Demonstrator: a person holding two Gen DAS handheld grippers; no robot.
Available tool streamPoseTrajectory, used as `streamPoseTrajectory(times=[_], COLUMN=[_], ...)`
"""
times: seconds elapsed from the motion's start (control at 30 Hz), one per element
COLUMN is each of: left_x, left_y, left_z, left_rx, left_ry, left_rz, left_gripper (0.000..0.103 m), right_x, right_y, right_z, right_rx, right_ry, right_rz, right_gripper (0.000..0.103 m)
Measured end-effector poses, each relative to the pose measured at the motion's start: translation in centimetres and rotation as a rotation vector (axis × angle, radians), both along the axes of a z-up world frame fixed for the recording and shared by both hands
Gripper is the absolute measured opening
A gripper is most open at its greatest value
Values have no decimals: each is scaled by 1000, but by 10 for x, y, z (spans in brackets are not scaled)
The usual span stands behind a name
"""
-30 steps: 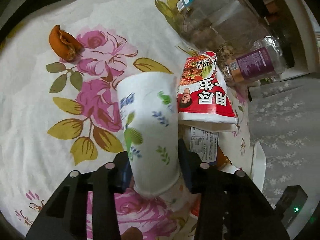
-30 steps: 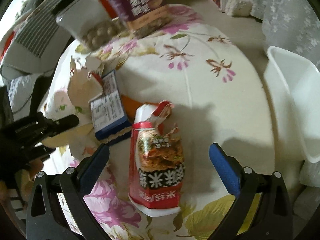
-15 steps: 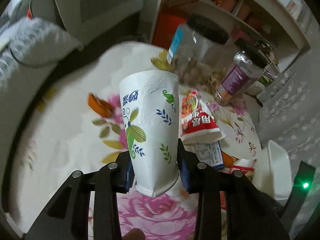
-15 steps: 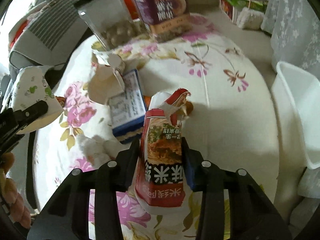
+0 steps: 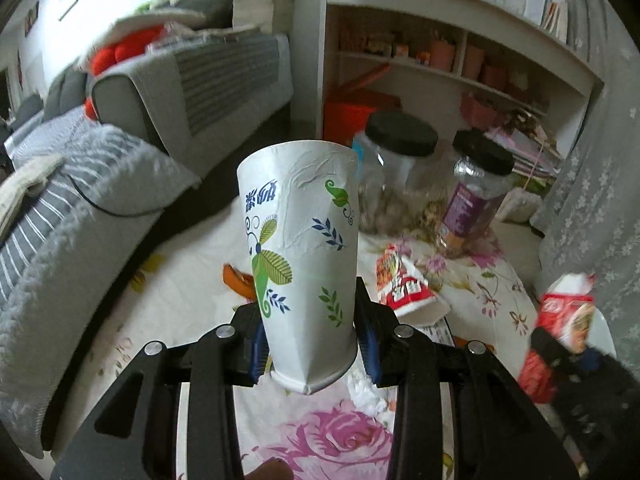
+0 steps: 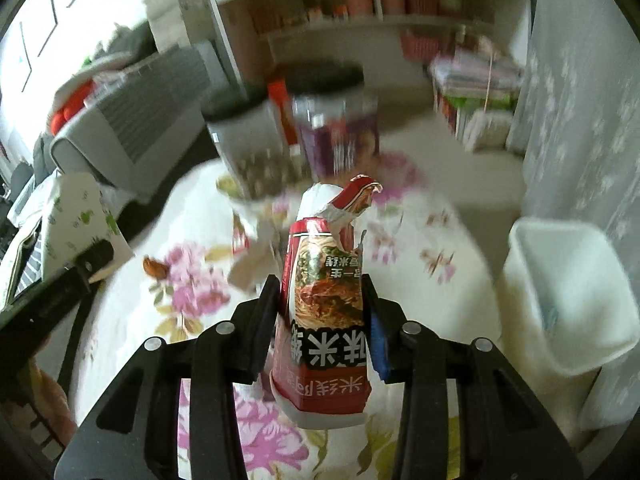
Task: Collect trash
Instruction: 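Carry cup and snack bag to the white bin and release both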
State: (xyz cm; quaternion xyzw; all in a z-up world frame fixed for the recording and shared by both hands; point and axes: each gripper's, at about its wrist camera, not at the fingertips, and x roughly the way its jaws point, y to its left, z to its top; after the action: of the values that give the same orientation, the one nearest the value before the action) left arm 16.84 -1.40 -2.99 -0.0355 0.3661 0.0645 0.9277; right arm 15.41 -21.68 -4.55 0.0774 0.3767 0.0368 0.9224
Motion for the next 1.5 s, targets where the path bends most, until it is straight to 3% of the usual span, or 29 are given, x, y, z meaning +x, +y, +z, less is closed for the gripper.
streamPoseTrajectory(times=[0.23,0.57,1.07,1.5], left_x=[-18,-40,-45,-45], left_y=[-8,-27,-63,-119], left_z=[20,41,45,45], left_rx=[51,115,105,74], left_ry=[-112,-229,-242,-226], left_rz=[24,21,-37,-135], left_gripper=[37,37,37,37], right_x=[-15,-28,-45,-51], right_y=[-8,-17,-53,-122], right_z=[32,50,60,61], right_rx=[-33,-46,-62,-45], right_ry=[-165,-260,-295,-273], right_rz=[-31,-73,-149,-279], right_gripper=[39,39,39,40])
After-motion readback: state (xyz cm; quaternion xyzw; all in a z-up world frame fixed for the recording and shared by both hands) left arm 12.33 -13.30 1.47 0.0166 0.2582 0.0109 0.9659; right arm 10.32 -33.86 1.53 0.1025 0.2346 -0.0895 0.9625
